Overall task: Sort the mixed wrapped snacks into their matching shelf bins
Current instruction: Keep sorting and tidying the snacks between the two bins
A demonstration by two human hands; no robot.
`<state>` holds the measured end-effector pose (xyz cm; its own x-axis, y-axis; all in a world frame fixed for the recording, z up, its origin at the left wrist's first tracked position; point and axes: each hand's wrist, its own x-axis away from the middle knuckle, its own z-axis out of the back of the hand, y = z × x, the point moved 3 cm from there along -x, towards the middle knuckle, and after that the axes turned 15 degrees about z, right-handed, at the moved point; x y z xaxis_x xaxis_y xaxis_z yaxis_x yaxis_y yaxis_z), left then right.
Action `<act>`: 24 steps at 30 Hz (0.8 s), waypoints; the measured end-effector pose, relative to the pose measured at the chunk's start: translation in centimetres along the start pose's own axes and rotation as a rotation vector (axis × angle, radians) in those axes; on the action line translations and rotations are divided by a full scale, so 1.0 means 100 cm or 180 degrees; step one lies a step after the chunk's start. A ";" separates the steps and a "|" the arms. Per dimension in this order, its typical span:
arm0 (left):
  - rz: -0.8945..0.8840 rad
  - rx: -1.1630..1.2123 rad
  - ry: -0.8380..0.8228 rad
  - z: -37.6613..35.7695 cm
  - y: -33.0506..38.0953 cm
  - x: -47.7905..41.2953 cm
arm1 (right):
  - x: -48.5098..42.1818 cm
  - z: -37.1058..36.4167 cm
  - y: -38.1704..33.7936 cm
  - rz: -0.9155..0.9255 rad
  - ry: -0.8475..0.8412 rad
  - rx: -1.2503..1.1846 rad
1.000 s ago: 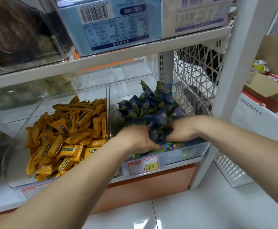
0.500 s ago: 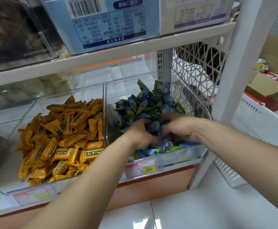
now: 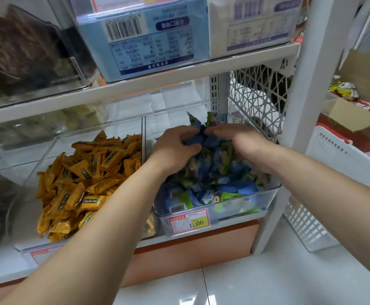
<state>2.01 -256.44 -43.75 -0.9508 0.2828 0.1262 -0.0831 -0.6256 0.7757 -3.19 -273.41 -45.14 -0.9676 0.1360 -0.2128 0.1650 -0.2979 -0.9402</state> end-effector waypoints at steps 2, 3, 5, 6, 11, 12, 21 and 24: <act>-0.0182 -0.0363 -0.0009 0.007 0.007 0.006 | 0.003 0.000 -0.006 0.0139 -0.0168 0.0707; -0.0226 -0.0448 0.0015 0.014 0.009 0.010 | 0.005 0.000 -0.011 0.0171 -0.0153 0.0999; -0.0285 -0.0407 0.0102 0.032 0.010 0.020 | 0.011 -0.003 -0.022 0.0394 -0.0060 0.1659; -0.0343 -0.0404 0.0231 0.044 0.007 0.026 | 0.014 -0.008 -0.028 0.0566 -0.0106 0.1911; -0.0395 -0.1790 0.1295 0.085 -0.052 0.068 | 0.040 -0.065 -0.053 0.0927 -0.0789 0.1974; -0.0149 -0.2052 0.1244 0.090 -0.070 0.072 | 0.045 -0.077 -0.059 0.1031 -0.0811 0.1995; 0.0085 -0.2119 0.1191 0.139 -0.123 0.089 | 0.046 -0.167 -0.094 0.1830 -0.1241 0.3292; 0.0205 -0.1934 0.1070 0.151 -0.137 0.092 | 0.025 -0.198 -0.088 0.1707 -0.1593 0.3286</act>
<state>-1.07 -234.29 -43.83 -0.9921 0.0524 -0.1142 -0.0825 -0.9573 0.2772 -3.27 -251.69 -42.64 -0.8292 -0.5337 -0.1660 0.5503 -0.8316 -0.0752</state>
